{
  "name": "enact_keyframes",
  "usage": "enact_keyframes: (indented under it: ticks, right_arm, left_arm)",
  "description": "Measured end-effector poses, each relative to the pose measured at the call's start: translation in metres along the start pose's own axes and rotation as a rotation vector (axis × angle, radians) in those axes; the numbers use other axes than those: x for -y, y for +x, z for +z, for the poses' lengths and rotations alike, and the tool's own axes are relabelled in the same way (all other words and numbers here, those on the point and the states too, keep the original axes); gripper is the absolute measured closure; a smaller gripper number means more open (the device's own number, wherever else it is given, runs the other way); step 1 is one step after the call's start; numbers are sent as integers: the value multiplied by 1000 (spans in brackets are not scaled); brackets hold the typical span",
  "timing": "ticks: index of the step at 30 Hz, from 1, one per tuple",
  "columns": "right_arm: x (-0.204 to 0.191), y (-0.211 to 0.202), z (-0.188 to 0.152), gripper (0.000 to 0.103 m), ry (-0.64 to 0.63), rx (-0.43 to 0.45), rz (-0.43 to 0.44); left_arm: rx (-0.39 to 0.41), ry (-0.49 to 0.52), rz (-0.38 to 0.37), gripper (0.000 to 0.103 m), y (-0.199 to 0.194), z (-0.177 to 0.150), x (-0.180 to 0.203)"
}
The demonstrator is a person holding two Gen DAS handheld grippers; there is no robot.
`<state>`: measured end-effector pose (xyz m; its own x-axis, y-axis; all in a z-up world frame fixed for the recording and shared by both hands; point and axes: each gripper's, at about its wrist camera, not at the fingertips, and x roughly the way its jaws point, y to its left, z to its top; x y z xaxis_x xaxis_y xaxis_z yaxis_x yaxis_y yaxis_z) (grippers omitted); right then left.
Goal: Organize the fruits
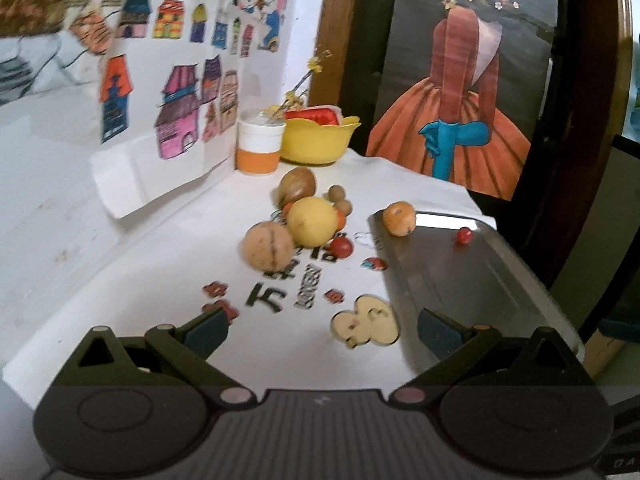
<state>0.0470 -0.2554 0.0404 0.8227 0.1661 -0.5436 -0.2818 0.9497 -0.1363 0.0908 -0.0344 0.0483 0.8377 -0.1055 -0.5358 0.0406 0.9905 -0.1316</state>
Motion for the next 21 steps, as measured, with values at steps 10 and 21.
enact_keyframes:
  ticks: [10, 21]
  right_arm:
    - [-30, -1, -8, 1, -48, -34, 54]
    - [-63, 0, -1, 1, -32, 13, 134]
  left_arm:
    - [-22, -38, 57, 0, -12, -14, -32]
    - [-46, -85, 111, 0, -14, -20, -63]
